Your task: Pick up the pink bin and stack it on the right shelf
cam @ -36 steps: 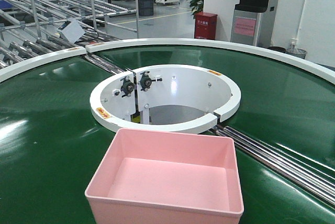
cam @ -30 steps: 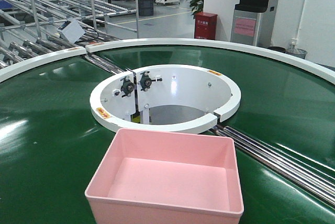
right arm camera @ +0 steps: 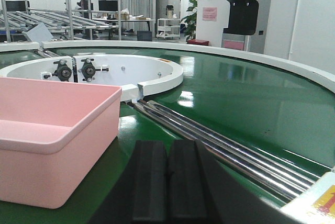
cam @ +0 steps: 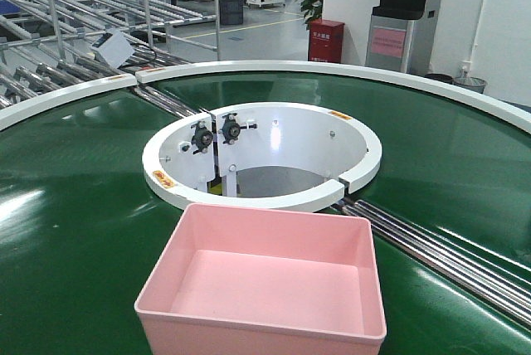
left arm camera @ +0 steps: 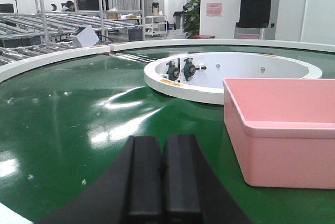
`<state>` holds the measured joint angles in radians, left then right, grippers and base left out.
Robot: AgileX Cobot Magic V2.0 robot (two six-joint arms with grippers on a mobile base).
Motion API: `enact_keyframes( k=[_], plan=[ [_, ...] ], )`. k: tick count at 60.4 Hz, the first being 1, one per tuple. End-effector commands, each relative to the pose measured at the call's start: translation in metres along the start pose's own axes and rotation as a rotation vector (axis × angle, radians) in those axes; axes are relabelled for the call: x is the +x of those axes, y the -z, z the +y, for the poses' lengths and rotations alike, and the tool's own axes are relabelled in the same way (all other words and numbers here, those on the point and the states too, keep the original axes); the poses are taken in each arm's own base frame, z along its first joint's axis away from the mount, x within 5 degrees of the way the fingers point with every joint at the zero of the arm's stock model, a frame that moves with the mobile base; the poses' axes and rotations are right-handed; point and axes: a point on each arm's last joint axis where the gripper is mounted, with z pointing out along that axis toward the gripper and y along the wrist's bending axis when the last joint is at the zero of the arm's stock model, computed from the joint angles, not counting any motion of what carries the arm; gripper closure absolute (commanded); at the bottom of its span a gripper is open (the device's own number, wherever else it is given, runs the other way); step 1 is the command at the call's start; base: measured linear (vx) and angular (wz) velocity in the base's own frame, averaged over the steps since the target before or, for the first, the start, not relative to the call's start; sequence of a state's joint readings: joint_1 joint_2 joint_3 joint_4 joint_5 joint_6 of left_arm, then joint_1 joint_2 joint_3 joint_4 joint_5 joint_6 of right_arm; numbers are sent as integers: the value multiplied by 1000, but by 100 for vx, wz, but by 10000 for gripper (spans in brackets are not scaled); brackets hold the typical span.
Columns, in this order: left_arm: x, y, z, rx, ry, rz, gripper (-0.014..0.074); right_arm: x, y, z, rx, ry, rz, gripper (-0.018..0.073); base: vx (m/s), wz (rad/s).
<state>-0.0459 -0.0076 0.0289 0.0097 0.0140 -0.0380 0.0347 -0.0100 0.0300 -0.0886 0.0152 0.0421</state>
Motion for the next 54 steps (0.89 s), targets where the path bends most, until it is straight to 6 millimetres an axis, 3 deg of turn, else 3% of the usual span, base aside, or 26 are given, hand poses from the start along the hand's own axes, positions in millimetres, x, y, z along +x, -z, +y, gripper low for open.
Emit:
enact_keyframes(
  k=[1, 10, 19, 25, 34, 40, 54],
  plan=[
    [-5, 2, -1, 11, 12, -104, 602, -8, 1, 0, 4, 15, -95, 568, 0, 0],
    [-25, 4, -1, 14, 22, -177, 602, -21, 3, 0, 0, 24, -167, 568, 0, 0],
    [-81, 15, -3, 16, 32, -233, 602, -64, 9, -3, 15, 23, -162, 568, 0, 0],
    [-110, 16, -3, 11, 29, -106, 602, -95, 8, -6, 26, 21, -69, 568, 0, 0],
    [-135, -2, -2, -24, -17, 234, 602, -132, -10, -10, 37, 27, 152, 568, 0, 0],
    [-136, -20, -1, -35, -21, 398, 602, -139, -28, -11, 38, 21, 329, 568, 0, 0],
    [-121, -48, -1, -37, -19, 530, 586, -112, -74, -10, 22, 16, 587, 557, 0, 0]
  ],
)
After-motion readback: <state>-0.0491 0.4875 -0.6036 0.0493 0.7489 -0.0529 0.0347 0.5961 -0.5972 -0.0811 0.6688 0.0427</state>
